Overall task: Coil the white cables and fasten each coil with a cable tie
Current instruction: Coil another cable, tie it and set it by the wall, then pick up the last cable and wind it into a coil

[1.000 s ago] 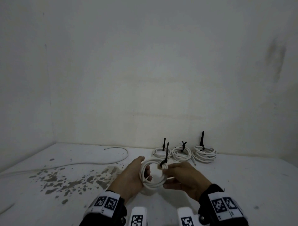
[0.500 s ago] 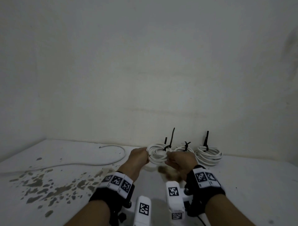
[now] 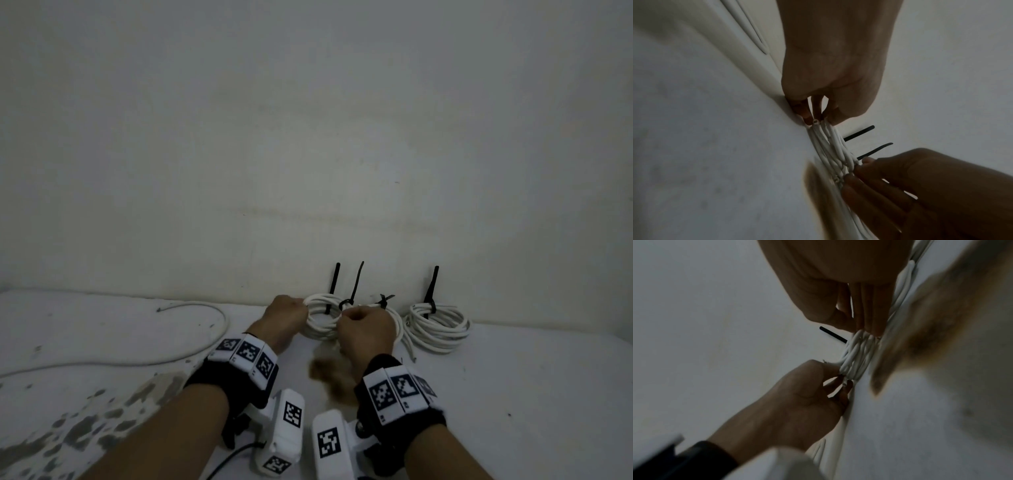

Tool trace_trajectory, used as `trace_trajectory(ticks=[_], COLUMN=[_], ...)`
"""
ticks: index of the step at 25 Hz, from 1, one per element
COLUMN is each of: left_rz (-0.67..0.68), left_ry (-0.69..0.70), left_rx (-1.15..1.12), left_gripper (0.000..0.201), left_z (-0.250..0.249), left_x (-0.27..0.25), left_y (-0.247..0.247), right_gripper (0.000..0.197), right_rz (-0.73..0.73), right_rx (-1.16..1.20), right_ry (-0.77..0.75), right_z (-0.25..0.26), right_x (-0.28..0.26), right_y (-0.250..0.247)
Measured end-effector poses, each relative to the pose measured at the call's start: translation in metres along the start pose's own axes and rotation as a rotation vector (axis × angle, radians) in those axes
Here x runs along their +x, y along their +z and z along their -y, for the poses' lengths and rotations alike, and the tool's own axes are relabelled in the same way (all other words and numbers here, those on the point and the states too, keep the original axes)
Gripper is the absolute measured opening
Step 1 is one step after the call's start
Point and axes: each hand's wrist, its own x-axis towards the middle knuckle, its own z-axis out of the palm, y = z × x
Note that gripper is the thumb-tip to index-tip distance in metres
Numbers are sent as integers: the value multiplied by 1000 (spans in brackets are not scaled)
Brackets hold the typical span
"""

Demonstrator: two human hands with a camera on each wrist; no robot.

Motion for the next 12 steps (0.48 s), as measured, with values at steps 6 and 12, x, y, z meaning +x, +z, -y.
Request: trace_trajectory(ticks=[6,12], left_rz=[9,-26], left_ry=[-100,-172], left_rx=[-29,-11], left_gripper=[25,17], left_z=[9,-10], left_x=[12,-15], left_y=[-10,-30], right_gripper=[25,11], right_rz=[98,168], right_rx=[-140,-244], right_ry=[-16,-29], right_z=[19,37], right_x=[-8,-26], right_y=[-6,-15])
